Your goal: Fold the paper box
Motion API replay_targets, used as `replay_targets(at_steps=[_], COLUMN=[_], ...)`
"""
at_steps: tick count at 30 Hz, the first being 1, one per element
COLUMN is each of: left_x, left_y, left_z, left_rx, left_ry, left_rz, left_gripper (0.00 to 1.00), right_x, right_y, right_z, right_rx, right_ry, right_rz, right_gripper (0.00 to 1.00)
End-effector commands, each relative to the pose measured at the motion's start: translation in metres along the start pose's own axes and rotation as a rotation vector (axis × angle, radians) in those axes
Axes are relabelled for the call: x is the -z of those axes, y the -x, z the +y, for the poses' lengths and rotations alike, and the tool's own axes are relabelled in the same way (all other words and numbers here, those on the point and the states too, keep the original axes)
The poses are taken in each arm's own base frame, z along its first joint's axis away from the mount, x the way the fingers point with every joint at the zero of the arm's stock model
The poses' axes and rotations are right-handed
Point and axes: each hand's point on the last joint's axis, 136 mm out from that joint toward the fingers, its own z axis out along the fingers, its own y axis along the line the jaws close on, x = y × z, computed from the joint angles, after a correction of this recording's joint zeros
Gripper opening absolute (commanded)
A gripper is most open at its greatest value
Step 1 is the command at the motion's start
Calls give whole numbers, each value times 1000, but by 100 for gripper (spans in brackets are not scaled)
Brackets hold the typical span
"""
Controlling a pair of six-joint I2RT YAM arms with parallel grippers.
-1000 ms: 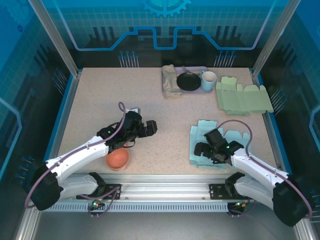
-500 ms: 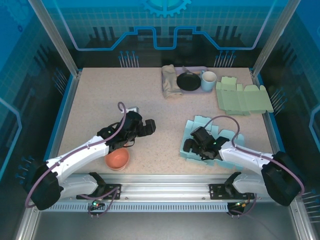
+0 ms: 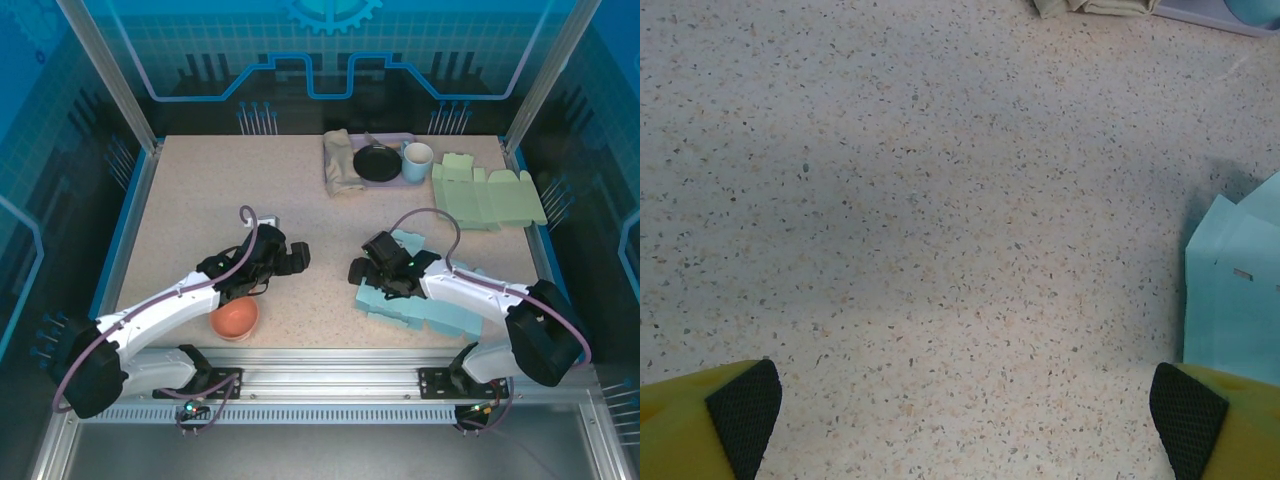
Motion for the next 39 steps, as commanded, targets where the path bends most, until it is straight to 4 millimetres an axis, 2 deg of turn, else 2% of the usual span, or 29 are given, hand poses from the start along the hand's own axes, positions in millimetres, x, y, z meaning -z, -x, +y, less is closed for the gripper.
replay_targets(at_steps=[1, 6, 11, 17, 22, 27, 31, 33, 35, 39], left_x=[1, 3, -3, -6, -8, -7, -4, -3, -3, -7], left_y=[0, -9, -24, -32, -38, -41, -43, -46, -49, -54], left_z=[2, 1, -6, -8, -3, -3, -1, 0, -2, -4], left_rx=[-11, 26, 74, 103, 138, 181, 199, 208, 220, 257], left_ry=[9, -19, -73, -85, -66, -61, -55, -60, -73, -84], left_rz=[-9, 18, 74, 106, 123, 140, 151, 160, 174, 195], left_gripper=[99, 99, 99, 99, 99, 99, 99, 98, 97, 96], right_x=[13, 16, 5, -9, -23, -32, -29, -17, 1, 38], right_y=[-2, -12, -28, -41, -40, -24, 1, 19, 36, 57], right_z=[-14, -32, -49, -22, 5, 53, 75, 75, 67, 32], right_rx=[76, 96, 95, 84, -12, -94, -160, -180, -168, -71], right_ry=[-78, -116, -125, 50, 166, 301, 330, 321, 275, 122], right_rz=[-2, 14, 28, 64, 47, -44, -148, -215, -277, -337], right_gripper=[100, 100, 100, 100, 100, 100, 100, 100, 100, 100])
